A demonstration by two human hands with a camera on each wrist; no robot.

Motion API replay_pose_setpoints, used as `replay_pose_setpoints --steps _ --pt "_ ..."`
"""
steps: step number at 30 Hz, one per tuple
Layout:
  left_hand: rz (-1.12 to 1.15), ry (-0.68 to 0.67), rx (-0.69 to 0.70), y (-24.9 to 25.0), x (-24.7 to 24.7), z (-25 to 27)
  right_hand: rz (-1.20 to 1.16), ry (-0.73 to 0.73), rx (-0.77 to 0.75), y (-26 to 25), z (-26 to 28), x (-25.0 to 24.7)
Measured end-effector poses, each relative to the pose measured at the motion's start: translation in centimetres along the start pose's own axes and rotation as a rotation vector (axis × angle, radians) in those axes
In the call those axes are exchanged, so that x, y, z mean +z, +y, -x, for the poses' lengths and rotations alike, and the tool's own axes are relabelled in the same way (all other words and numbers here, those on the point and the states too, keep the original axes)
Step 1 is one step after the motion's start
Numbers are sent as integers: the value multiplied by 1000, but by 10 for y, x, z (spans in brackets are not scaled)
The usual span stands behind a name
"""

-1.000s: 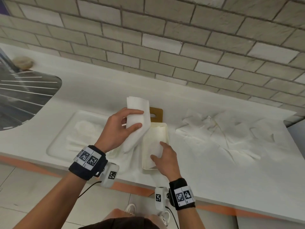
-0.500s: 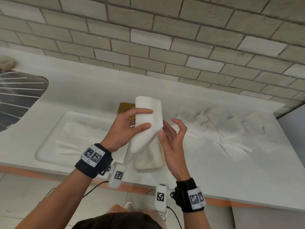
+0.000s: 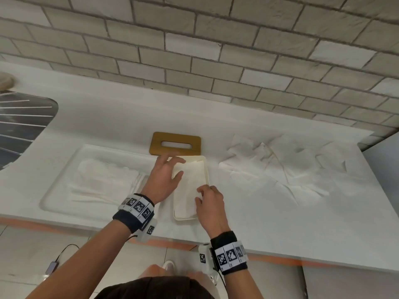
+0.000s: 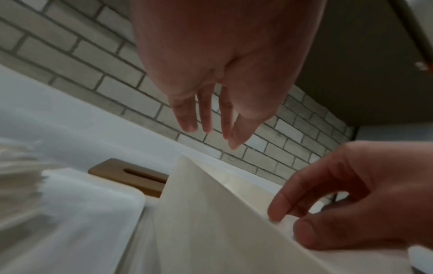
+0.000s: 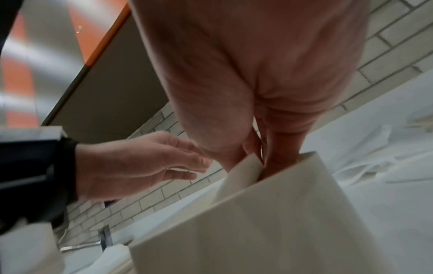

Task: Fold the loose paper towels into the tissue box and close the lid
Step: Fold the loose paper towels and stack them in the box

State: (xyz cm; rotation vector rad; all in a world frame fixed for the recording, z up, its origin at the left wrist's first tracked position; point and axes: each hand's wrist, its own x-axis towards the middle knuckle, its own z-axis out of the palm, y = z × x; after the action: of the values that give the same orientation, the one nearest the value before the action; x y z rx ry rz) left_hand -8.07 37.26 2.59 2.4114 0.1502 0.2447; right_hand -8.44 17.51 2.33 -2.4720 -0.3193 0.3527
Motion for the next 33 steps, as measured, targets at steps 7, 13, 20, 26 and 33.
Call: replay_pose_setpoints --steps 7,13,20,26,33 --pt "-633 -686 82 16 24 -1 218 -70 -73 -1 -3 -2" --pt "-787 -786 59 14 35 -14 -39 178 -123 35 -18 -31" --pt "-456 -227 112 73 26 -6 503 4 -9 164 -78 -83" --pt "-54 -161 95 128 77 10 632 39 -307 216 -121 -106" --pt "29 -55 -20 154 122 -7 -122 23 -220 211 -131 -149"
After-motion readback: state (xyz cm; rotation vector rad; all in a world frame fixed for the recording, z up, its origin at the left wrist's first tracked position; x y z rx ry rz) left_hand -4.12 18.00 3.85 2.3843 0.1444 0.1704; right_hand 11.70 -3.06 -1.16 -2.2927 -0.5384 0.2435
